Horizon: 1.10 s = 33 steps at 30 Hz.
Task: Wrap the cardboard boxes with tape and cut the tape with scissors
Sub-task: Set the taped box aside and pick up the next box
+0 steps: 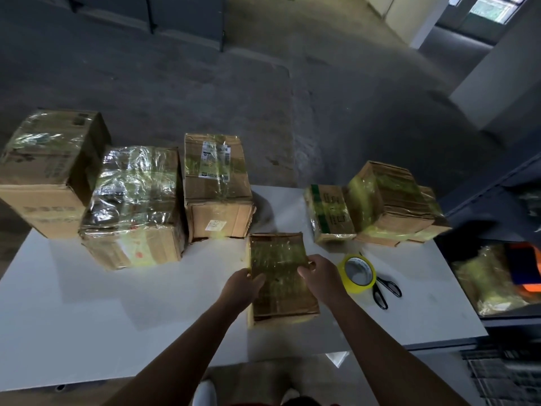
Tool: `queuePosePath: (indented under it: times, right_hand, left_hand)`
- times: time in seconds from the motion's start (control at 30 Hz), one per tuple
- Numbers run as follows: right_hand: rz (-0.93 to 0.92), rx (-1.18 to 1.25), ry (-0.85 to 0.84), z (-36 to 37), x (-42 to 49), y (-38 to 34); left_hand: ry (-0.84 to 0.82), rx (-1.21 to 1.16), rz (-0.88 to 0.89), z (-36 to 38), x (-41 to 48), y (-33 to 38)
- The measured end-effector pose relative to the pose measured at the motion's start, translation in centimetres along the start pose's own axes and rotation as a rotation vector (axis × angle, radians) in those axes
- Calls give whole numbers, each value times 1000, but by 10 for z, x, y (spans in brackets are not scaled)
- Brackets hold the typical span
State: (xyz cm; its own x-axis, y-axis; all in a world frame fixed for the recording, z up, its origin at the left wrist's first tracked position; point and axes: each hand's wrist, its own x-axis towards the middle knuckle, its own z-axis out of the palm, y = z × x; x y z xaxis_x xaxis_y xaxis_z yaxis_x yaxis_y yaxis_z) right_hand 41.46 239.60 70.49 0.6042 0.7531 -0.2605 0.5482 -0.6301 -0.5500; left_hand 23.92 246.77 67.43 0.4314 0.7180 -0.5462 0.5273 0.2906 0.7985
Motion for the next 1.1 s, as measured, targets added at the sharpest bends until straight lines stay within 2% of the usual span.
queuePosePath:
  times: [0.17,0.33,0.53,0.73,0.83,0.9,0.97,1.03,1.1]
  right_hand:
    - [-34,11,-1,-1,4,6]
    - [-76,19,-22,-6,12,17]
    - [-136,54,-62,-11,19,33]
    - [-261,41,-49,-33,38,51]
    - [-296,8,-36,-49,49,74]
    - [-246,-12,-40,-59,57,92]
    - [-211,-63,-45,-66,65,110]
    - [-205,-123,-54,-70,71,126]
    - [-219,-175,-72,-71,76,138]
  left_hand:
    - [84,148,-64,18,8,6]
    - [177,-34,-237,35,19,19]
    - [272,52,-240,53,16,29]
    - [386,97,-112,78,8,39]
    - [522,275,-12,92,2,47]
    - [605,443,107,102,-3,50]
    - [664,625,303,111,-6,50]
    - [676,694,459,120,-8,53]
    - [647,704,499,132,-10,62]
